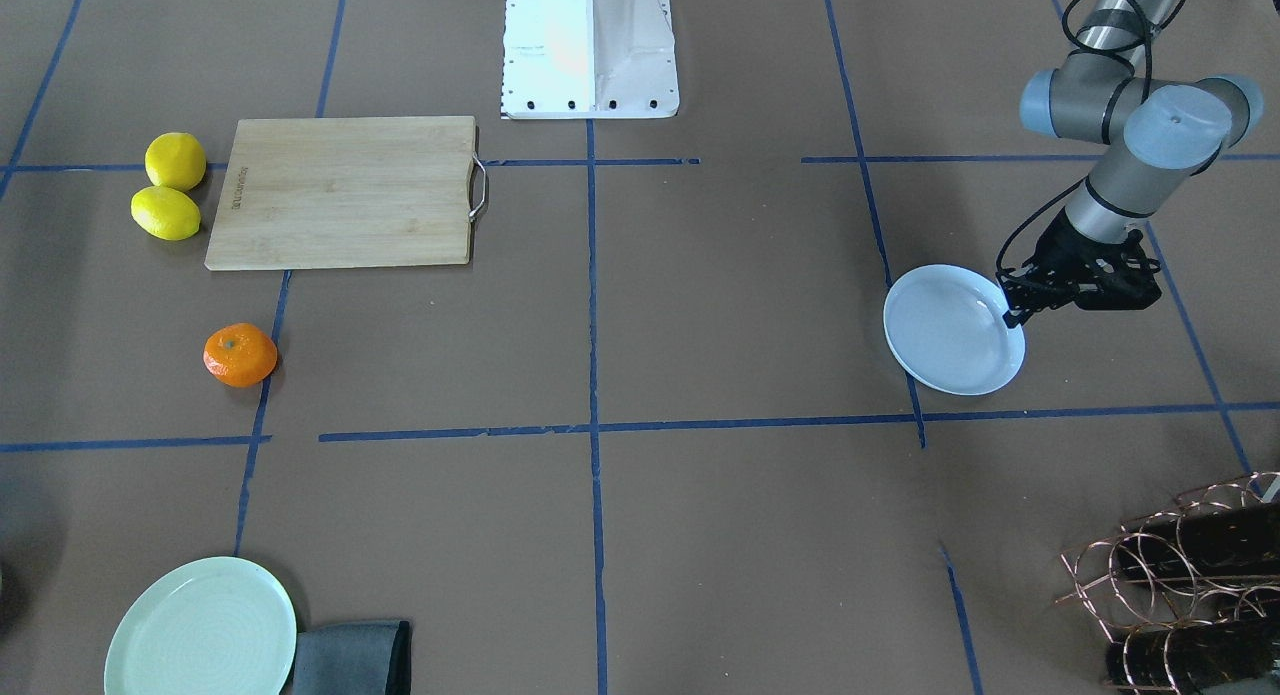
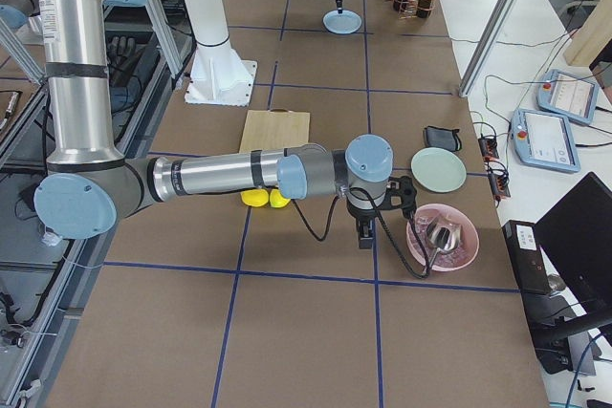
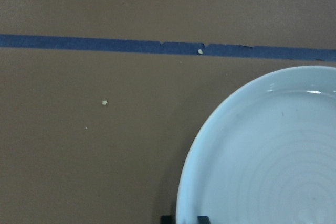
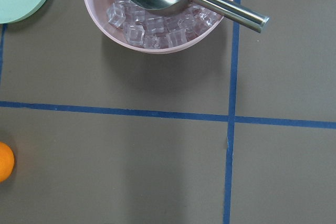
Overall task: Pick orange to plate
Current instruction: 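Move the left gripper to the edge of the light blue plate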
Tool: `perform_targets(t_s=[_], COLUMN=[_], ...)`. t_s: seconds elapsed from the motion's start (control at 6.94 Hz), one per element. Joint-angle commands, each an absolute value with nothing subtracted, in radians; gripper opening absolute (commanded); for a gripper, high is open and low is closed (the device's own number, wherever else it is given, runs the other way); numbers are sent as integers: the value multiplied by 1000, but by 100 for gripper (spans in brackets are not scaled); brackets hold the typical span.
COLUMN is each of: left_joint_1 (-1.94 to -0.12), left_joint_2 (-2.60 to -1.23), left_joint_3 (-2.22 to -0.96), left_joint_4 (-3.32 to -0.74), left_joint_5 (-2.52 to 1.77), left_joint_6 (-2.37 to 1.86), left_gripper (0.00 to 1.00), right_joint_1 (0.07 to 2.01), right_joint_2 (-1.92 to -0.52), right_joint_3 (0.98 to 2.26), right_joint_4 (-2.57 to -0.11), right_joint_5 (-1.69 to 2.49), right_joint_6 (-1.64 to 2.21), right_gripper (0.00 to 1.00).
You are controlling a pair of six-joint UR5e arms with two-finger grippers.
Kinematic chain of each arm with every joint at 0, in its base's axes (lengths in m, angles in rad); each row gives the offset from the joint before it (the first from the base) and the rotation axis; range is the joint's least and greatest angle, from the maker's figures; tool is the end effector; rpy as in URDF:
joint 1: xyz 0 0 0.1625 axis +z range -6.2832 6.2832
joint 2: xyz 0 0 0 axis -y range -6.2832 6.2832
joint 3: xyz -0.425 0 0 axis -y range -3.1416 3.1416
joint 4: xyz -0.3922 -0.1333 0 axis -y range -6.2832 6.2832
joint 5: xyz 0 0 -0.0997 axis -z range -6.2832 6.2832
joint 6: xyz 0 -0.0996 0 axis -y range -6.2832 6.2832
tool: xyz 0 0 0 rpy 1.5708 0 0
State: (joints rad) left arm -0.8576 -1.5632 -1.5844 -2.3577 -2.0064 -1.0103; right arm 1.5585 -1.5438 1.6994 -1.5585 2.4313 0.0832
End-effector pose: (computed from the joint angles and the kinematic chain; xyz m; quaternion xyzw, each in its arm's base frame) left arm 0.2733 -0.4554 0.5775 0.0942 0.4159 -0.0508 0.9031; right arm 0.0515 -0.5088 0.5739 0.0563 -0.4188 -0.0029 0.9063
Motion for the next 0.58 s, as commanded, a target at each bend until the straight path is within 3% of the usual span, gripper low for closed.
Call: perform_targets(t_s=[0.0, 0.43], left_joint_1=[-861, -1013], left_joint_2=[-1562, -1581], left_joint_3=[-1621, -1670], left_joint_4=[-2353, -2298], left_joint_5=[-2013, -2141], left_joint_6=[-1008, -996], left_gripper=[0, 0], right_joint_1=[1559, 1546], right_joint_2=[-1543, -1543], right_joint_3=[1701, 1710], right_joint_4=[-1559, -1557], right_joint_5=[2431, 2431], right_joint_6=[86, 90], right_gripper=[100, 100])
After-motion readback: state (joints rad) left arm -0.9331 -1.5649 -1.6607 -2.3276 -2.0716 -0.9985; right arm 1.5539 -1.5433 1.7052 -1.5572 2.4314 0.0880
